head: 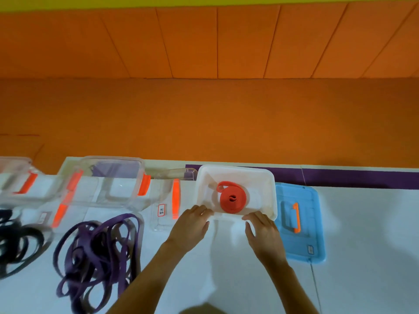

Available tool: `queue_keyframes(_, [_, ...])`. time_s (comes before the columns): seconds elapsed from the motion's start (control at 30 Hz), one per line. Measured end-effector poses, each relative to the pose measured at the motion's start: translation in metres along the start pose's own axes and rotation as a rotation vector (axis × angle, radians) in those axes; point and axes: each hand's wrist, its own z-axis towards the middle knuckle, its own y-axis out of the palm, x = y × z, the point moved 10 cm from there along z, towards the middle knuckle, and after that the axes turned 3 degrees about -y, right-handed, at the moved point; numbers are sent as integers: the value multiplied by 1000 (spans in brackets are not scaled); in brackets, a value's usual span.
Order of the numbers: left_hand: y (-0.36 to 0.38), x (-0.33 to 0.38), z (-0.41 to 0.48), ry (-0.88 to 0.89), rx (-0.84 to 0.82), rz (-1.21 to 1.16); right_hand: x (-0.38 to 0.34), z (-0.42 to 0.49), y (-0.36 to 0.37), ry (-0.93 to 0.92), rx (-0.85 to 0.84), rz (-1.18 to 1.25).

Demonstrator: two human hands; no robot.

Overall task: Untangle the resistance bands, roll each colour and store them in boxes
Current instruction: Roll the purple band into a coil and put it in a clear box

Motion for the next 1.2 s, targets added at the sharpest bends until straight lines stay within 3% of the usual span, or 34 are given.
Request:
queue_keyframes(0.2, [-15, -41, -75, -149, 30, 21, -70, -1, 25, -149, -61, 44])
queue_keyframes(0.37, [-16, -101, -148, -320, -35, 73, -122, -17, 94, -232, -343, 13])
queue_keyframes(0.53, [-6, -158, -211, -382, -125, 117, -180, -49, 162, -248, -546, -21])
queue_keyframes(0.67, [-7, -214, -246, -420, -95, 1, -219, -83, 226, -161, -684, -28])
queue_keyframes(0.8, [-7, -265, -279, -380, -168, -1, -257, -120, 287, 67, -829, 138])
queue_keyframes(0.97, [-19, -313, -308, -328, -195, -3, -271, -143, 324, 424, -707, 202])
queue_keyframes(1.2, [-31, -314, -305, -198, -165, -222, -283, -119, 274, 551, -343, 262])
